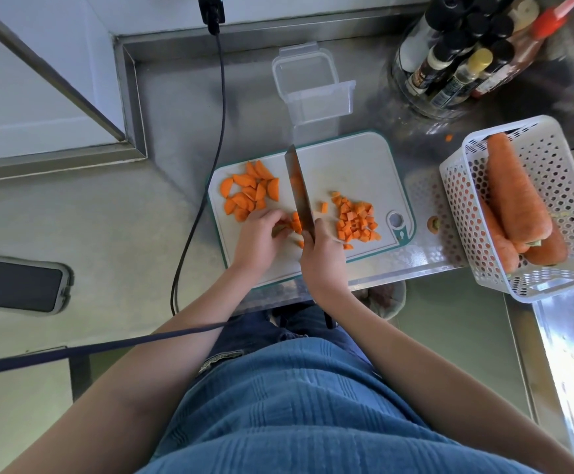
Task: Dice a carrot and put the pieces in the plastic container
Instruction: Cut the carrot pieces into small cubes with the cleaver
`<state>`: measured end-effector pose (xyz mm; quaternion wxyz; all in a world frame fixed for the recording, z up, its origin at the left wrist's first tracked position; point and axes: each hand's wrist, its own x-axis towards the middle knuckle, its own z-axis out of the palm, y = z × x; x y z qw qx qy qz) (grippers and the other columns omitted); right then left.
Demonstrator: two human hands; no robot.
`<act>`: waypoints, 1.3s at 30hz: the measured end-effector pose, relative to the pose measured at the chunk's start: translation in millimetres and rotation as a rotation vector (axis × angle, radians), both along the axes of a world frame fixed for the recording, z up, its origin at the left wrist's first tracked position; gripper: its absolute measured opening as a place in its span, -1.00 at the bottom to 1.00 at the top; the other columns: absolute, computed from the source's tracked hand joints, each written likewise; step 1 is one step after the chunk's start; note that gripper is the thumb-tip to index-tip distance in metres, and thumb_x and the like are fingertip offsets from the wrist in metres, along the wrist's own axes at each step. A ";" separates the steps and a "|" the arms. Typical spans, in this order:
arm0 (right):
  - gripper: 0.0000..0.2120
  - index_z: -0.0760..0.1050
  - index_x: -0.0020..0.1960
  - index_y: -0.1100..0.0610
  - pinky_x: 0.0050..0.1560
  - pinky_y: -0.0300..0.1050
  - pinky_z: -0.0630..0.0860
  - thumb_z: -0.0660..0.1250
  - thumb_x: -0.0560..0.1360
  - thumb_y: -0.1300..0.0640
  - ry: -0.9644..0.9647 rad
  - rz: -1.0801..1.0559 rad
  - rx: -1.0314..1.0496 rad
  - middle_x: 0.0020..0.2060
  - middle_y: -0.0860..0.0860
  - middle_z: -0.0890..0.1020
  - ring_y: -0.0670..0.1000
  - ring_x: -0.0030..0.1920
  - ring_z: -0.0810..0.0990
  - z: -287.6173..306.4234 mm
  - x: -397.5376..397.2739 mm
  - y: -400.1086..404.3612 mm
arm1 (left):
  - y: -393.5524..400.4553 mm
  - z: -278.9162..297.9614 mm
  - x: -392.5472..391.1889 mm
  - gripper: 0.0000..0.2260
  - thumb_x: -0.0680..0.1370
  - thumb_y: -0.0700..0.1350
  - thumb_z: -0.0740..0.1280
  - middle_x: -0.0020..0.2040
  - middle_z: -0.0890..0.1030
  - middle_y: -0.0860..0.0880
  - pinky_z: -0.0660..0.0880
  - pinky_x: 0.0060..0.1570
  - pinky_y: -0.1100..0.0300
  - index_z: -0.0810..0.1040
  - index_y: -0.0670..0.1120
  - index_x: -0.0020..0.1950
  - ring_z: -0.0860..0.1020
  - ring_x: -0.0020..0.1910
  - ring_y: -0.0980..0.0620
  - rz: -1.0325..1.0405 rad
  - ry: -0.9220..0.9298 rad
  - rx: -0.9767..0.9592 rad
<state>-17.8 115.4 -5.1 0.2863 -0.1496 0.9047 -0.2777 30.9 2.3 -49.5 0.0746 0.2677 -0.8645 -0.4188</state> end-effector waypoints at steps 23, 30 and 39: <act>-0.86 0.28 0.16 0.14 -0.21 0.06 0.53 0.05 0.63 0.18 0.033 0.062 0.149 -0.12 0.18 0.60 0.21 -0.13 0.57 -7.3 2.1 -5.9 | 4.1 6.8 -3.0 -0.85 0.40 -0.28 0.44 -0.04 0.58 -0.19 0.33 -0.12 0.19 0.57 -0.26 -0.06 0.51 -0.04 -0.15 -0.091 -0.066 -0.104; -0.85 0.32 0.14 0.19 -0.24 0.01 0.43 0.07 0.63 0.16 0.020 0.062 0.127 -0.15 0.16 0.56 0.17 -0.17 0.51 -6.0 -4.5 -4.5 | 4.4 3.9 -3.1 -0.85 0.37 -0.29 0.45 -0.08 0.59 -0.14 0.41 -0.12 0.13 0.56 -0.22 -0.10 0.53 -0.08 -0.14 -0.138 -0.035 -0.140; -0.75 0.37 0.26 0.12 -0.13 0.05 0.51 0.16 0.61 0.11 0.042 0.060 0.084 -0.04 0.18 0.61 0.25 -0.05 0.56 4.9 -48.2 19.5 | 2.6 5.1 -12.3 -0.82 0.41 -0.20 0.46 -0.06 0.57 -0.12 0.43 -0.06 0.10 0.55 -0.21 -0.06 0.51 -0.02 -0.13 -0.088 -0.021 -0.159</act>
